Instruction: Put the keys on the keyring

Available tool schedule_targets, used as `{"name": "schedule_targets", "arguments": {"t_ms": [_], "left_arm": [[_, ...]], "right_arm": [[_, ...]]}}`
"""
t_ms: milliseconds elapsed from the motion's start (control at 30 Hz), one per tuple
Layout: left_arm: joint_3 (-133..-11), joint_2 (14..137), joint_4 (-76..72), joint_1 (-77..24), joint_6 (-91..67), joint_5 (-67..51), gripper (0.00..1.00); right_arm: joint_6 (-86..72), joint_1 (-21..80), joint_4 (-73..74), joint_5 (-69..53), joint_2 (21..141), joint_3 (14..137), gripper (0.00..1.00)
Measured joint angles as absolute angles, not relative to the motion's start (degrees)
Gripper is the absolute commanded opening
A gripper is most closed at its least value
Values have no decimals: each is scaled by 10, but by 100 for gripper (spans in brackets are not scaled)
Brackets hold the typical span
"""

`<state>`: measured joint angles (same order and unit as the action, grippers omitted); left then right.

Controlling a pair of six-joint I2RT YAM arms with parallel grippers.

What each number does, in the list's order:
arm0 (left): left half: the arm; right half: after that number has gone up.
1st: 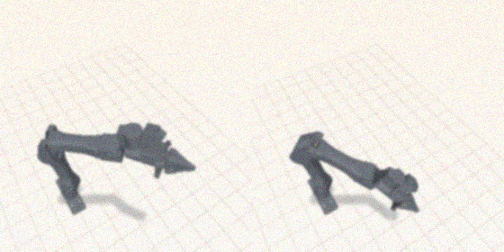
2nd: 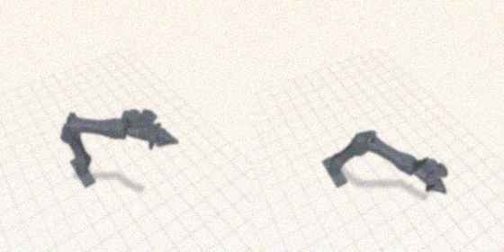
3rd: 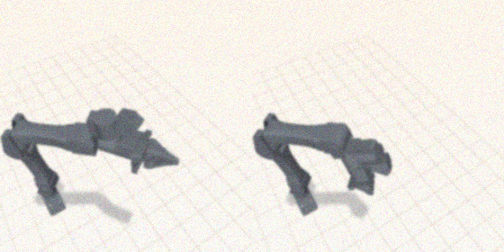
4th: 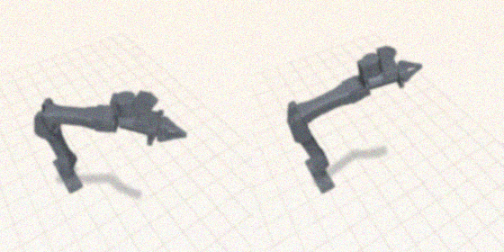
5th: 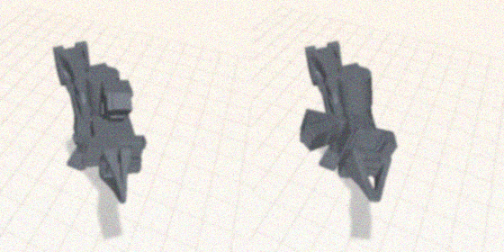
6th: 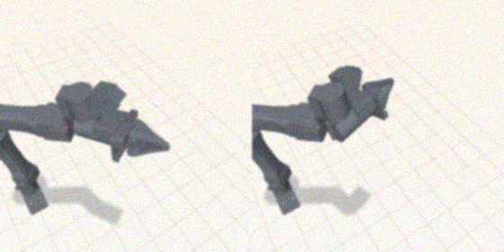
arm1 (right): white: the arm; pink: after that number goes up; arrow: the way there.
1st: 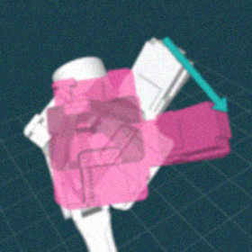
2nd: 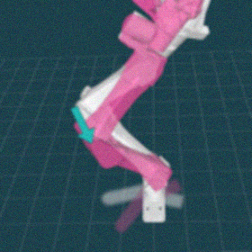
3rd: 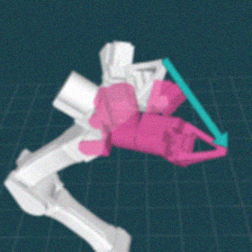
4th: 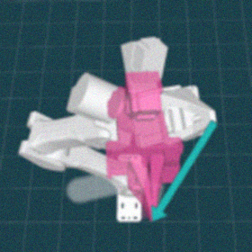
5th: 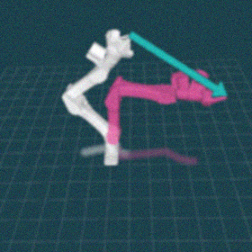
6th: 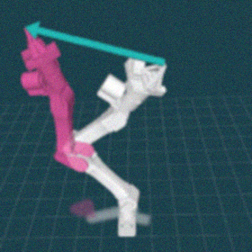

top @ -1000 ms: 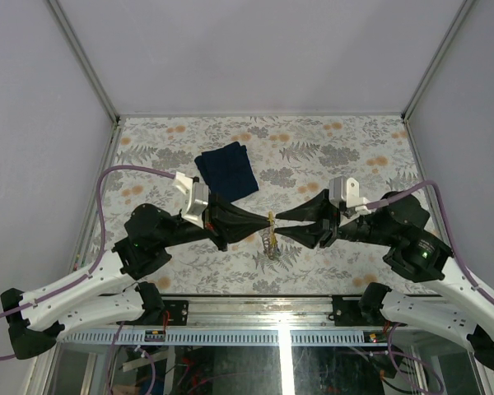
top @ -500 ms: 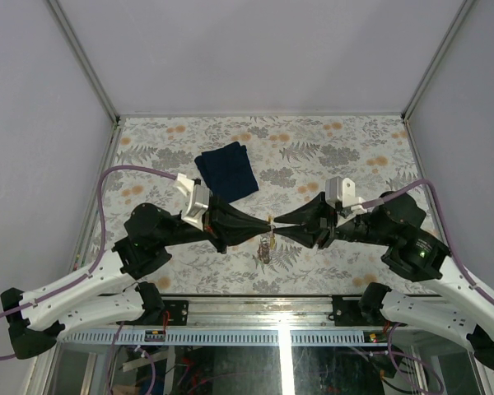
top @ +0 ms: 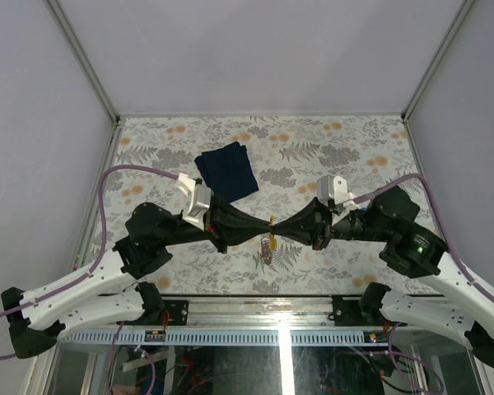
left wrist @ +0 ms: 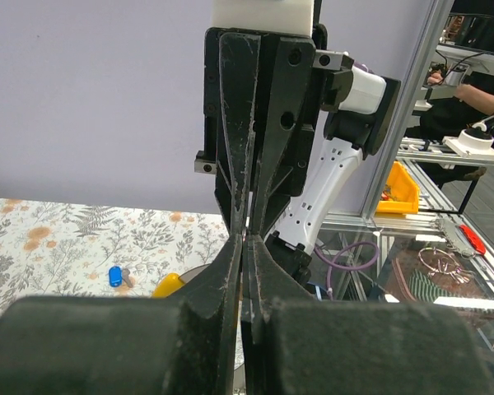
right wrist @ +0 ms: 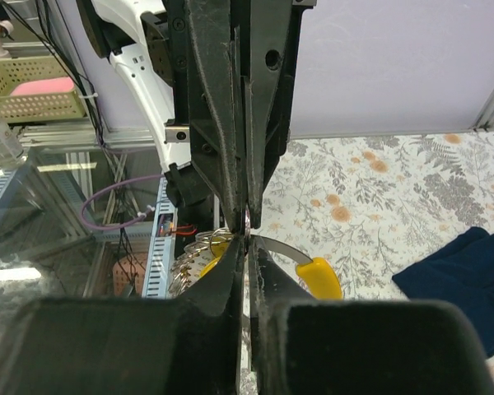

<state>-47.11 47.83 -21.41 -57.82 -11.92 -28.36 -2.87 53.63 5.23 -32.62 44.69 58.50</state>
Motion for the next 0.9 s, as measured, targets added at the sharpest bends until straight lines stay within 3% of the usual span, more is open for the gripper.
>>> {"name": "schedule_targets", "arguments": {"t_ms": [233,900], "left_arm": [[-482,478,-203,-578,-112,-283,20],[-547,485,-37,-578,-31,-266,32]], "right_arm": [[-3,536,160,-325,479,663,0],[102,536,615,-264,671,962,0]]}}
